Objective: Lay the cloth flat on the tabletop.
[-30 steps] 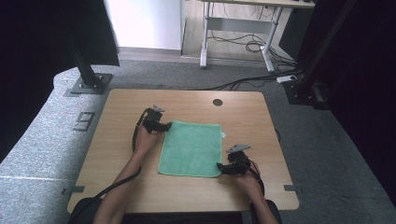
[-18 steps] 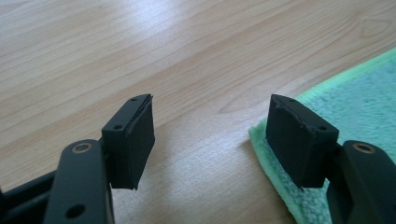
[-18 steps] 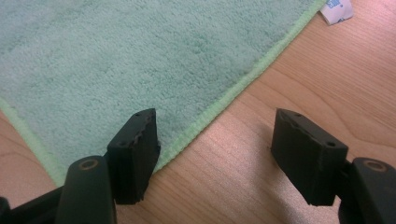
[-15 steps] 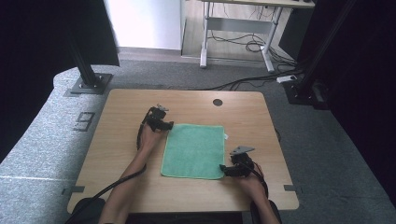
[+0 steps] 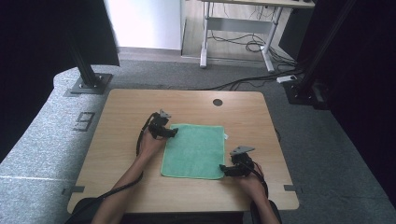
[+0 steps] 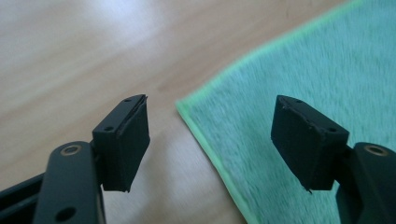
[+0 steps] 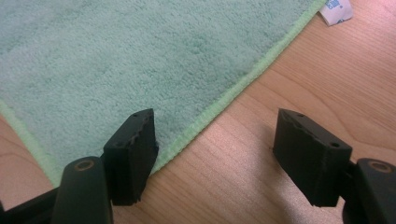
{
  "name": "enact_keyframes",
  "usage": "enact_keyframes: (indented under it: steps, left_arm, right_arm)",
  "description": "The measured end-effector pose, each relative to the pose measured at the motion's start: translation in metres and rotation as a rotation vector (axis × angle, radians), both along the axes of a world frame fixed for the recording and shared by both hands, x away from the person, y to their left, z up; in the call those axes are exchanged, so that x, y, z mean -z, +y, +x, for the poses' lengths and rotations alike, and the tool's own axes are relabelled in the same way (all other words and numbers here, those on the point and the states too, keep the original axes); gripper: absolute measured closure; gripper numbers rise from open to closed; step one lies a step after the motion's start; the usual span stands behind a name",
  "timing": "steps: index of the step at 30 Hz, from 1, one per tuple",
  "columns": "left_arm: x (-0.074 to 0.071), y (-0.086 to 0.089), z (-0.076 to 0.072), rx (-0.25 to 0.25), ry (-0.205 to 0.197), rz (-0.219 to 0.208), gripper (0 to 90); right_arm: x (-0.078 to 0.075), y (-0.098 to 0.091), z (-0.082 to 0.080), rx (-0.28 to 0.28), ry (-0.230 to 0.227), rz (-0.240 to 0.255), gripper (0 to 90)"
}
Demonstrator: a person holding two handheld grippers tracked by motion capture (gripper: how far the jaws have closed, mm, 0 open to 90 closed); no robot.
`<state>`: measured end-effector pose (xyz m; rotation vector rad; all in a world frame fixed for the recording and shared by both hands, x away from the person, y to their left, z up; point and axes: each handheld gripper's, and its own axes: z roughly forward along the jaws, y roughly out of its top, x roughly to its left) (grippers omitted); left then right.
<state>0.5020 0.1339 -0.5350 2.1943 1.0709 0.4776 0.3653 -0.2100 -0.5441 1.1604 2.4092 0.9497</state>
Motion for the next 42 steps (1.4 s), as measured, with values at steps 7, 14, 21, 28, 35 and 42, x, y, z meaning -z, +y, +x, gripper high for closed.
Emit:
enact_keyframes:
  steps: [7, 14, 21, 28, 35, 42]
  left_arm:
    - [0.005, 0.012, 0.004, -0.044, 0.002, 0.038, 26.5]
    - [0.006, 0.023, 0.004, -0.081, 0.021, 0.006, 26.0]
    - [0.005, 0.025, 0.004, -0.083, 0.02, 0.015, 25.3]
    - [-0.002, 0.025, -0.005, -0.039, -0.002, -0.036, 22.3]
    - [-0.02, 0.035, -0.034, 0.042, 0.01, -0.113, 17.5]
    - [-0.023, 0.045, -0.077, 0.103, 0.031, -0.14, 13.9]
  right_arm:
    - [0.001, 0.005, 0.008, 0.01, -0.002, -0.001, 24.8]
    - [0.002, 0.011, 0.017, -0.006, -0.013, 0.006, 24.1]
    - [0.003, 0.01, 0.019, -0.006, -0.021, 0.011, 23.8]
    - [0.0, 0.012, 0.018, -0.017, -0.007, 0.012, 24.9]
    - [-0.008, 0.006, 0.014, -0.001, -0.043, 0.021, 17.6]
    - [-0.012, -0.007, 0.012, 0.033, -0.051, 0.053, 12.7]
